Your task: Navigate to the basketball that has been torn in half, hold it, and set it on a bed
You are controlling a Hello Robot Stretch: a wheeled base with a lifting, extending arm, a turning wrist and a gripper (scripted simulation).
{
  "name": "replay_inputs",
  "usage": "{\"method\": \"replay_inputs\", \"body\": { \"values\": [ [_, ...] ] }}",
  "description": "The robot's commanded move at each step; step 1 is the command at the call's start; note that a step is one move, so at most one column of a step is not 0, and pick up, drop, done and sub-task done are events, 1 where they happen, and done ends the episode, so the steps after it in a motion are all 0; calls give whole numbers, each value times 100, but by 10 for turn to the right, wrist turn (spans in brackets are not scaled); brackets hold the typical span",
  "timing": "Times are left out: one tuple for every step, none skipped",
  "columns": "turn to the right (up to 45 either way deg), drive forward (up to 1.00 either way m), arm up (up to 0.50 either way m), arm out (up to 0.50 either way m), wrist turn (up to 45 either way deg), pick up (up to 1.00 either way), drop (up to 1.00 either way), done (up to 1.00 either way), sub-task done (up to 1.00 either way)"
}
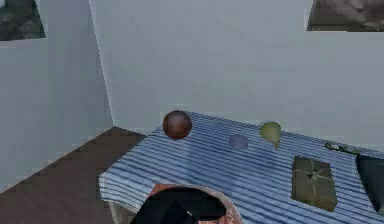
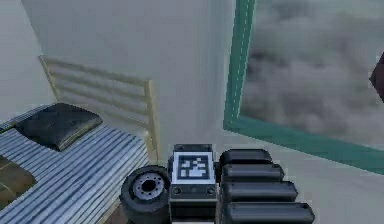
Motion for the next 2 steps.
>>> {"method": "replay_inputs", "body": {
  "values": [
    [450,0,0,0,0,0,0,0,0],
    [-450,0,0,0,0,0,0,0,0]
  ]
}}
